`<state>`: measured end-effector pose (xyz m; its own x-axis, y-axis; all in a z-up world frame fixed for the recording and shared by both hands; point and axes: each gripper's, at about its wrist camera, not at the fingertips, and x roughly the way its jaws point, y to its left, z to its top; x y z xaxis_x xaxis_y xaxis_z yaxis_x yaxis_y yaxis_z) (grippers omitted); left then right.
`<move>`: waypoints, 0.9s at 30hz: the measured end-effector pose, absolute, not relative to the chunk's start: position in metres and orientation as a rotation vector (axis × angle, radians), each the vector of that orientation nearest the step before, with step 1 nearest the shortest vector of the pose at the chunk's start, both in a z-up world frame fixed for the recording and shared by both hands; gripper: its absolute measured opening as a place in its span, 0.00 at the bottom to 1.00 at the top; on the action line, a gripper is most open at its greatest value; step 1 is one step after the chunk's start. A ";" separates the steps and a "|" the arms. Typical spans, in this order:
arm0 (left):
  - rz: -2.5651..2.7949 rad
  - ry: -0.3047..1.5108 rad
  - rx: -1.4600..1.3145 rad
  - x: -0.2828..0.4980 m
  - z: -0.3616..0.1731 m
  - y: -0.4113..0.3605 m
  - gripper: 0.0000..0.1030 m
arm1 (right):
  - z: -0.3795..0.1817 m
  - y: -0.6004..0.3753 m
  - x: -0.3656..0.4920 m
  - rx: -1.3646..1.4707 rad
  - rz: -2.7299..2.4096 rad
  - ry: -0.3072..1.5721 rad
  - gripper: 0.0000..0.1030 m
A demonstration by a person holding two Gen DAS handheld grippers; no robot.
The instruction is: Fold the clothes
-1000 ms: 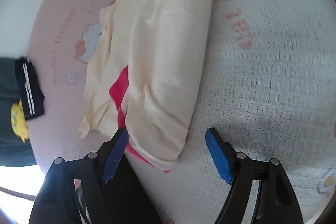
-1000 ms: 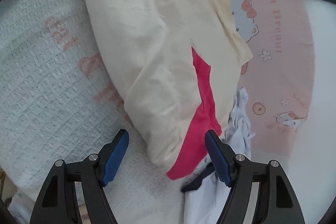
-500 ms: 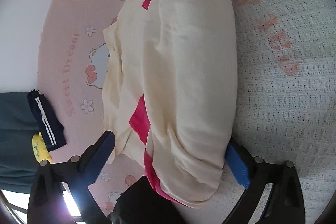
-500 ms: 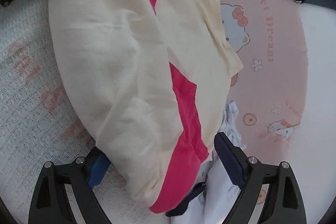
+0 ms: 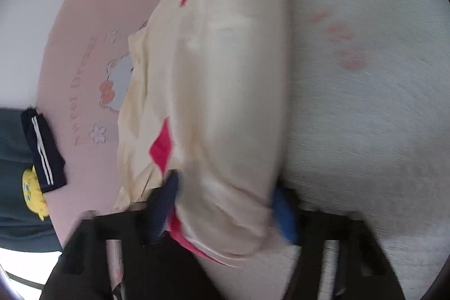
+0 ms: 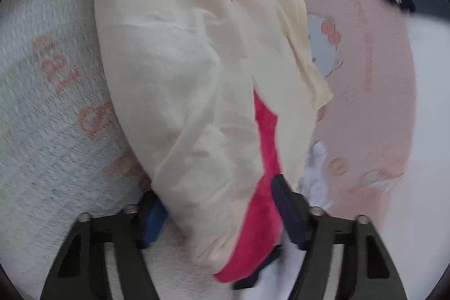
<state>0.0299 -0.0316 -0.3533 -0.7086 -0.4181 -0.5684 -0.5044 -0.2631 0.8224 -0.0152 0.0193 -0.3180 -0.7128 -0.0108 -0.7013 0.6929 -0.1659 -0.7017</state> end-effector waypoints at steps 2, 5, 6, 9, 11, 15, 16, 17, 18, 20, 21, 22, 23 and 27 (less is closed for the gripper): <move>2.158 1.909 -1.128 0.038 -0.362 -0.028 0.27 | -0.316 0.026 -0.017 0.837 -1.967 1.489 0.36; 2.252 1.783 -1.201 0.030 -0.356 -0.030 0.26 | -0.323 0.024 -0.005 0.782 -1.972 1.541 0.32; 2.297 1.704 -1.231 0.026 -0.352 -0.032 0.26 | -0.324 0.022 -0.005 0.799 -1.981 1.544 0.31; 2.361 1.614 -1.265 0.022 -0.349 -0.034 0.26 | -0.320 0.023 -0.011 0.871 -2.031 1.454 0.30; 2.361 1.607 -1.290 0.020 -0.349 -0.032 0.25 | -0.317 0.024 -0.015 0.919 -2.059 1.389 0.30; 2.495 1.280 -1.461 0.001 -0.334 -0.042 0.22 | -0.310 0.028 -0.023 1.008 -2.093 1.261 0.27; 2.529 1.177 -1.506 -0.004 -0.330 -0.045 0.22 | -0.308 0.028 -0.028 1.043 -2.098 1.216 0.26; 2.567 1.058 -1.555 -0.008 -0.325 -0.050 0.21 | -0.305 0.029 -0.033 1.077 -2.102 1.169 0.26; 2.592 0.958 -1.594 -0.012 -0.320 -0.054 0.21 | -0.303 0.029 -0.038 1.110 -2.106 1.121 0.26; 2.606 0.816 -1.653 -0.018 -0.314 -0.060 0.21 | -0.298 0.031 -0.045 1.168 -2.118 1.040 0.25; 2.608 0.743 -1.675 -0.020 -0.310 -0.064 0.20 | -0.295 0.033 -0.048 1.195 -2.126 0.997 0.24; 2.608 0.677 -1.694 -0.021 -0.307 -0.069 0.20 | -0.291 0.034 -0.051 1.214 -2.140 0.950 0.24; 2.611 0.613 -1.707 -0.022 -0.302 -0.073 0.19 | -0.286 0.035 -0.052 1.221 -2.153 0.911 0.23; 2.631 0.511 -1.708 -0.016 -0.281 -0.077 0.18 | -0.266 0.038 -0.047 1.203 -2.205 0.839 0.22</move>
<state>-0.0159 -0.0773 -0.2812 -0.4221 -0.2031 -0.8835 -0.1426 -0.9476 0.2860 -0.0467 0.0376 -0.2657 -0.4928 -0.1235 -0.8613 0.6647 -0.6922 -0.2811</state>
